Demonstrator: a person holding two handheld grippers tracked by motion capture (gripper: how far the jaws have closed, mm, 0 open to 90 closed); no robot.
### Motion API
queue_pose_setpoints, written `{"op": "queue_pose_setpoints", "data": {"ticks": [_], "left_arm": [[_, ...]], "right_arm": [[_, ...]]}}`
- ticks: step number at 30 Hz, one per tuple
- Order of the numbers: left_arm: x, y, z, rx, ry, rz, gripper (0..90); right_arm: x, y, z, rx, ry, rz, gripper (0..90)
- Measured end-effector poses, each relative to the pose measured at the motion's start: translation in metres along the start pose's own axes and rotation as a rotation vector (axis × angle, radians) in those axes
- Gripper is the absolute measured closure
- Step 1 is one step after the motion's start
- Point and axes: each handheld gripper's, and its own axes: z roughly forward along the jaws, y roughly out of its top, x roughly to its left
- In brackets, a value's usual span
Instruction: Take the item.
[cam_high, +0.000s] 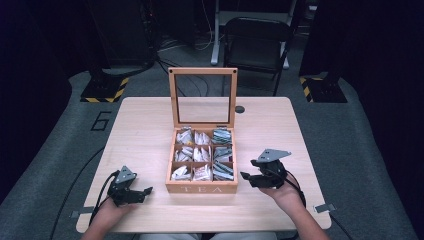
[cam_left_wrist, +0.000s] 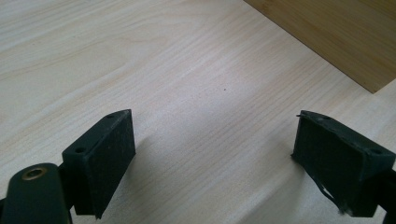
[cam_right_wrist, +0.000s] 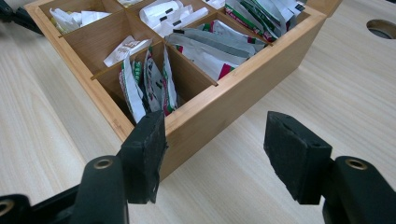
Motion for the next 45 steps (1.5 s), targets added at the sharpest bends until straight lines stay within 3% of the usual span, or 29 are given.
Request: {"op": "queue_pose_setpoints", "data": {"ticks": [35, 45], "left_arm": [[0.0, 0.0, 0.0, 0.0, 0.0, 0.0, 12.6], [0.0, 0.0, 0.0, 0.0, 0.0, 0.0, 12.6]], "right_arm": [[0.006, 0.028, 0.009, -0.008, 0.056, -0.028, 41.1], [0.011, 0.032, 0.02, 0.002, 0.084, -0.043, 50.3]]}}
